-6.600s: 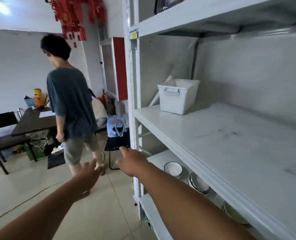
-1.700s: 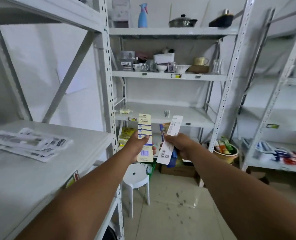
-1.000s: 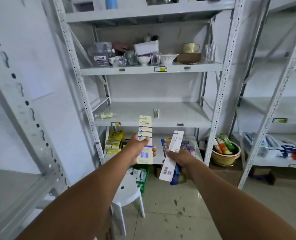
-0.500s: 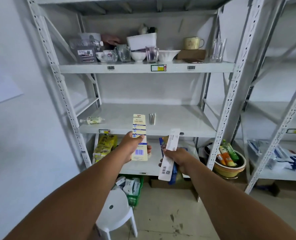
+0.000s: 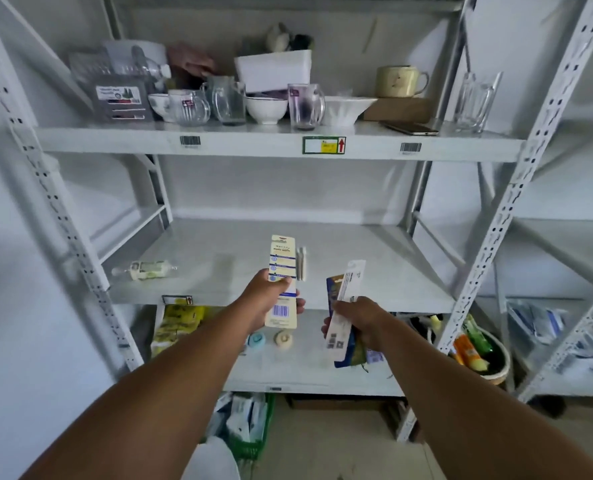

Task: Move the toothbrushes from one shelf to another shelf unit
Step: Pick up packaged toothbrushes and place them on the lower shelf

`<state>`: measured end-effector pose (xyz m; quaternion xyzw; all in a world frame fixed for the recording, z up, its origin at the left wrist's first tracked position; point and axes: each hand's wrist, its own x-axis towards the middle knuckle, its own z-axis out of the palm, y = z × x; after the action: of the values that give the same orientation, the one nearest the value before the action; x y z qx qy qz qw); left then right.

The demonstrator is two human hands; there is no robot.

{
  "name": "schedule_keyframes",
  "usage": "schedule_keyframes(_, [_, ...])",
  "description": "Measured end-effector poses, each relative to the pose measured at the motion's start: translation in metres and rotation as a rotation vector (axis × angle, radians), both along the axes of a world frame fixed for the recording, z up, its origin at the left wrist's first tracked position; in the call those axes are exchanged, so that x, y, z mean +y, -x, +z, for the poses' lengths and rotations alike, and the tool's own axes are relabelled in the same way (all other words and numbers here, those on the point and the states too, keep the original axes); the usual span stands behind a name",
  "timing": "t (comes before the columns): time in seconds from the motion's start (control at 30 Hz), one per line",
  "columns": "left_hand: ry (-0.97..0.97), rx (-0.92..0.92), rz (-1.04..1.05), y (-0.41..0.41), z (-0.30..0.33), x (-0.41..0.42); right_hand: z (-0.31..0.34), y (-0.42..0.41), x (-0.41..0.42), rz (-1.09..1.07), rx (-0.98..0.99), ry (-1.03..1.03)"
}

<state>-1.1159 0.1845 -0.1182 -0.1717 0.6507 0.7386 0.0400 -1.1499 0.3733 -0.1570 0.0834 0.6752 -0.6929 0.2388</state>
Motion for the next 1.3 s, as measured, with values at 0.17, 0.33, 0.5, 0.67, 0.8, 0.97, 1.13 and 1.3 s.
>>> schedule_keyframes(0.17, [0.095, -0.01, -0.009, 0.079, -0.015, 0.008, -0.011, 0.078, 0.004, -0.007, -0.012, -0.018])
schedule_keyframes(0.33, [0.201, -0.041, -0.018, 0.154, -0.038, 0.028, -0.028, 0.151, 0.012, 0.03, -0.013, 0.009])
schedule_keyframes(0.5, [0.181, -0.074, -0.001, 0.216, -0.075, 0.045, -0.047, 0.207, 0.023, 0.017, -0.009, -0.01])
schedule_keyframes(0.67, [0.165, -0.125, 0.014, 0.263, -0.115, 0.051, -0.071, 0.254, 0.032, -0.091, -0.078, -0.063])
schedule_keyframes(0.8, [0.209, -0.098, 0.012, 0.307, -0.133, 0.053, -0.087, 0.293, 0.037, -0.13, -0.089, -0.119])
schedule_keyframes(0.97, [0.316, -0.116, 0.01, 0.357, -0.157, 0.055, -0.105, 0.335, 0.028, -0.158, -0.094, -0.133])
schedule_keyframes(1.13, [0.45, -0.155, -0.023, 0.396, -0.184, 0.052, -0.128, 0.374, 0.017, -0.239, -0.121, -0.128])
schedule_keyframes(1.3, [0.588, -0.192, -0.069, 0.415, -0.205, 0.048, -0.15, 0.394, 0.005, -0.243, -0.157, -0.224])
